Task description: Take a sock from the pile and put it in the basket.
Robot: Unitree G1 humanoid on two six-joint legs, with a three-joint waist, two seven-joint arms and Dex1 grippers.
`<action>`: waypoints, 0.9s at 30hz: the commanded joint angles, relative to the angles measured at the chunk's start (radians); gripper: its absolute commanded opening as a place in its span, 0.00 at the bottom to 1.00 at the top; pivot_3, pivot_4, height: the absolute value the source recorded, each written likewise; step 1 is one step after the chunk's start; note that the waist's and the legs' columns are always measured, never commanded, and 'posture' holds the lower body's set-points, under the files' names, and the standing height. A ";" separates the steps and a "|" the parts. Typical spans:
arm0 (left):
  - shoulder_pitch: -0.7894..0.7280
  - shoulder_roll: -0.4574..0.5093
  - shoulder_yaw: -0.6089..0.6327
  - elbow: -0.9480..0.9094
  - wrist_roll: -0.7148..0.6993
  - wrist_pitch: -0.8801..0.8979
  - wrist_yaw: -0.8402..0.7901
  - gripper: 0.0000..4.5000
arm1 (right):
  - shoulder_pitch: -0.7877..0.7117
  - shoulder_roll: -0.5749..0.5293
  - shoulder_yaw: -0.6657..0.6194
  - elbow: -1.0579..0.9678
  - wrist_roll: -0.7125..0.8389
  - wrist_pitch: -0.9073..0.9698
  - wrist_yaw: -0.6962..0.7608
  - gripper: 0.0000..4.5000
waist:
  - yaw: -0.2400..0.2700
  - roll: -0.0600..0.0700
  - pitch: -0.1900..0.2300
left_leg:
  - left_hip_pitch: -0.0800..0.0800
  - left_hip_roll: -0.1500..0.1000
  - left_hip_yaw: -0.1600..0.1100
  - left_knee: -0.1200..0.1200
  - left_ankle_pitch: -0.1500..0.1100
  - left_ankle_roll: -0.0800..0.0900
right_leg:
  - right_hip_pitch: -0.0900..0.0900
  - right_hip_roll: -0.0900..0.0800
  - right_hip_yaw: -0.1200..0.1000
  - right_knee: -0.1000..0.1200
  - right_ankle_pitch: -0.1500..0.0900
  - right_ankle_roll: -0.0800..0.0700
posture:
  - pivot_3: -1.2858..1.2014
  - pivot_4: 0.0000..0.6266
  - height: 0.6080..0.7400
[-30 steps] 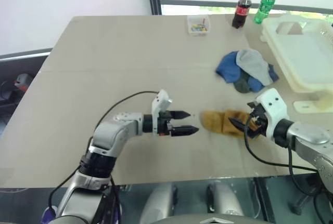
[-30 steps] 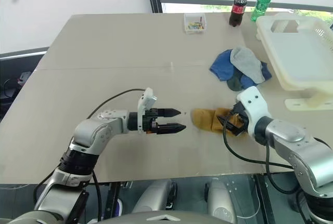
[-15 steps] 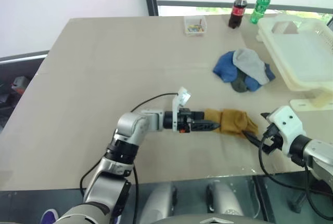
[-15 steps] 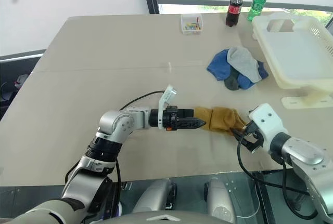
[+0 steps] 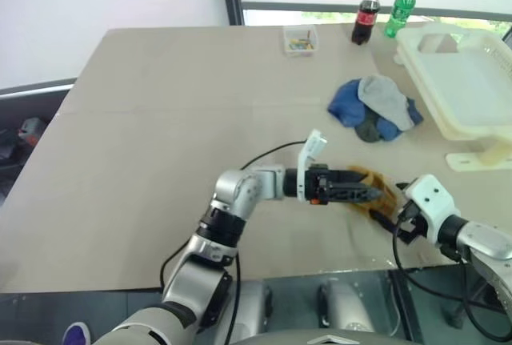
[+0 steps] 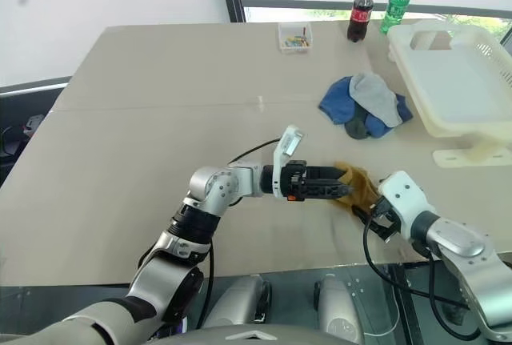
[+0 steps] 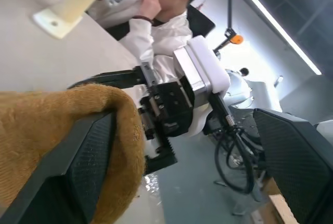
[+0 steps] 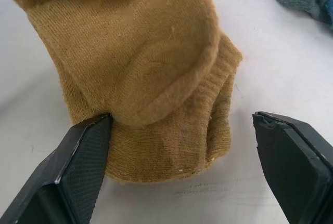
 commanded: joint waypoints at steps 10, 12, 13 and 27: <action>-0.063 -0.094 -0.194 0.307 0.238 -0.126 0.071 1.00 | 0.001 0.015 -0.063 -0.084 0.022 -0.003 0.016 0.99 | 0.006 0.000 0.000 | 0.001 -0.001 0.000 0.000 0.000 0.000 | 0.001 0.000 0.000 0.000 0.000 0.000 | 0.52 0.24 1.00; -0.083 -0.119 -0.174 0.385 0.261 -0.141 0.097 1.00 | 0.019 0.015 -0.096 -0.132 0.052 0.006 0.030 0.99 | 0.019 0.001 -0.001 | 0.003 -0.001 -0.001 0.000 0.000 0.000 | 0.004 0.000 -0.001 -0.001 0.000 0.000 | 0.52 0.24 1.00; -0.093 -0.126 -0.175 0.420 0.279 -0.156 0.106 1.00 | 0.029 0.014 -0.113 -0.152 0.067 0.012 0.039 0.99 | 0.020 0.000 -0.001 | 0.005 -0.001 -0.001 0.000 -0.001 0.002 | 0.007 0.000 -0.001 -0.002 0.000 0.000 | 0.52 0.24 1.00; -0.030 -0.072 -0.136 0.267 0.262 -0.235 0.000 1.00 | -0.270 0.175 -0.267 -0.050 0.388 0.400 -0.124 0.99 | 0.000 0.001 -0.001 | 0.013 0.000 -0.002 -0.002 -0.004 0.007 | 0.015 -0.001 -0.001 -0.003 0.000 0.001 | 0.52 0.24 1.00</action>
